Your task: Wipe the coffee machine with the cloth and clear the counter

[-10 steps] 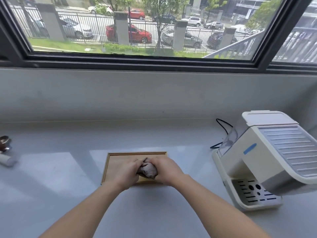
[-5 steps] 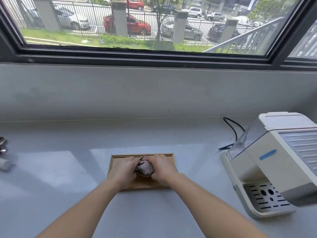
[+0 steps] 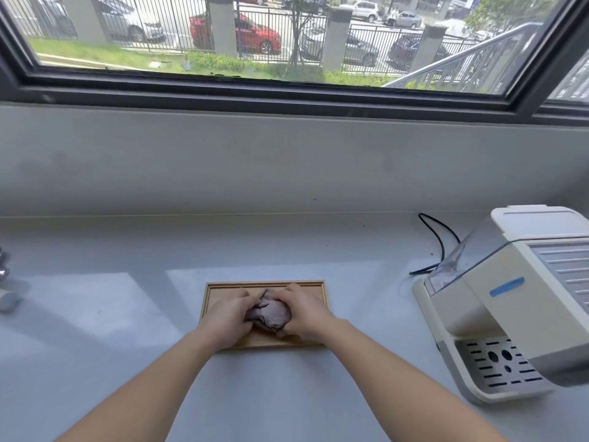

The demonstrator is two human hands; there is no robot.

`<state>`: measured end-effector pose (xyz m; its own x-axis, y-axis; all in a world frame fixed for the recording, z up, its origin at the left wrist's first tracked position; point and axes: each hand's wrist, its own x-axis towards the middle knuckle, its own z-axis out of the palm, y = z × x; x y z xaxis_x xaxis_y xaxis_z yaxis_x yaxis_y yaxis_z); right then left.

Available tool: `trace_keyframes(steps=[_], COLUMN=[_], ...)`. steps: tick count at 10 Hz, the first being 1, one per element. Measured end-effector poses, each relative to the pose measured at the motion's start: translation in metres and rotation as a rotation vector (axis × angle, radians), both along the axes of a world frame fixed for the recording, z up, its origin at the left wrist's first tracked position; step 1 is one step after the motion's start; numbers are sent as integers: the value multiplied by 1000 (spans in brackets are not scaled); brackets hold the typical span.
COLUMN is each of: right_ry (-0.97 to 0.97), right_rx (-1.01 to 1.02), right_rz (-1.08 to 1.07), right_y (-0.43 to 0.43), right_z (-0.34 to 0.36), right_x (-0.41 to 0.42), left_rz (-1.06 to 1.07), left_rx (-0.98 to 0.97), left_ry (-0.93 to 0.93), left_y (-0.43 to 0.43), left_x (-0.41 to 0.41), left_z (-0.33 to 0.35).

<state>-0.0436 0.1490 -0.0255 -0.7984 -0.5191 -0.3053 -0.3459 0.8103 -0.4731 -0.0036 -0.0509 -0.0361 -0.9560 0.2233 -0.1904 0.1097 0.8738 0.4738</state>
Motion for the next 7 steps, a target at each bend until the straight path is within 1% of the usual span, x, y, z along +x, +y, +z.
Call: trace_keyframes(steps=[4, 5, 7], right_ry=[11, 24, 60], right_rx=[32, 49, 81], right_rz=[66, 83, 34], right_y=[5, 10, 25], right_z=[4, 13, 28], right_x=[4, 8, 6], left_rz=[62, 85, 114], left_rx=[-11, -27, -47], left_ry=[-51, -35, -3], left_y=[0, -1, 0], left_x=[10, 14, 16], left_z=[5, 10, 27])
